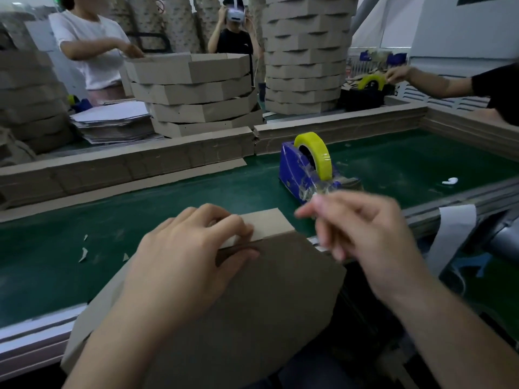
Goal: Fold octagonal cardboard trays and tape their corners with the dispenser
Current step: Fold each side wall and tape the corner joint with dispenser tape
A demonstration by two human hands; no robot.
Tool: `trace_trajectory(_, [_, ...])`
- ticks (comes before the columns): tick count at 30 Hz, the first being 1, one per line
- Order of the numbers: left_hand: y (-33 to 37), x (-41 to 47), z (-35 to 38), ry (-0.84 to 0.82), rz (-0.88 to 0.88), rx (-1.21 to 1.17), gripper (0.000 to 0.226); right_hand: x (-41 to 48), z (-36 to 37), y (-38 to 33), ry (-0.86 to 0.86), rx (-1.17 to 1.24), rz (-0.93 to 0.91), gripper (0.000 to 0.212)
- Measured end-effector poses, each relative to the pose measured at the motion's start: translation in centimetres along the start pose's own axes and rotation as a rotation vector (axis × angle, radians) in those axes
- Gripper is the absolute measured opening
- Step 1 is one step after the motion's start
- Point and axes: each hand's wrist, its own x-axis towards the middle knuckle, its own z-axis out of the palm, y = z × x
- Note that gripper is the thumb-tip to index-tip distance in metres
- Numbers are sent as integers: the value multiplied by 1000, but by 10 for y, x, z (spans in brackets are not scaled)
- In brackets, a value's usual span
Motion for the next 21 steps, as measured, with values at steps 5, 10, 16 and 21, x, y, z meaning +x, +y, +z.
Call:
trace_trajectory(5, [-22, 15, -9, -62, -161, -181, 48, 101, -36, -11, 94, -307, -95, 24])
trace_trajectory(10, [-39, 30, -24, 20, -224, -389, 48, 232, -58, 28, -28, -753, 32, 15])
trace_trajectory(16, [-58, 61, -26, -17, -364, -506, 40, 341, -60, 102, -272, -1336, 83, 38])
trace_trajectory(21, [-74, 76, -26, -65, -433, -610, 38, 391, -60, 155, -476, -1638, 65, 62])
